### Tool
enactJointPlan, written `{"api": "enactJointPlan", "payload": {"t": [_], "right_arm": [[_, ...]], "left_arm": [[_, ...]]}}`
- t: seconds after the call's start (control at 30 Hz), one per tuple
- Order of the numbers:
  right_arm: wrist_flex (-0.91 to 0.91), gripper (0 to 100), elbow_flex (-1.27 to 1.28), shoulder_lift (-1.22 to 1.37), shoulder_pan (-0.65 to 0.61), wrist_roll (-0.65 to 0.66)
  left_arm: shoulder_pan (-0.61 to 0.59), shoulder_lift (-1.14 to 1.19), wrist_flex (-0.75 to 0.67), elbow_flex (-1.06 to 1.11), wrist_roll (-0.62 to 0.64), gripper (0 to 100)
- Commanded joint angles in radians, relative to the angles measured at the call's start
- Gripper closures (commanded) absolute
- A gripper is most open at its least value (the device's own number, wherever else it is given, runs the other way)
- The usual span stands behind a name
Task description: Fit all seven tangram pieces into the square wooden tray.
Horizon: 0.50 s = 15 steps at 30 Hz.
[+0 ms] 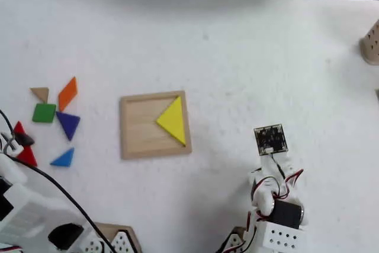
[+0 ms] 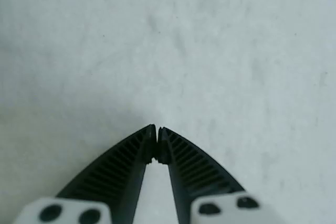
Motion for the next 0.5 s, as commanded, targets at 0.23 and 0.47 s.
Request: {"api": "enactJointPlan", "payload": {"t": [0.23,0.47], "right_arm": [[0.005,98.1,0.009,-0.005,0.005,0.011],[0.005,98.1,0.009,-0.005,0.005,0.011]], "left_arm": [[0.001,0.012,-0.087,-0.109,-0.006,68],[0.013,0.013,-0.054,-0.107,-0.055,68]]}}
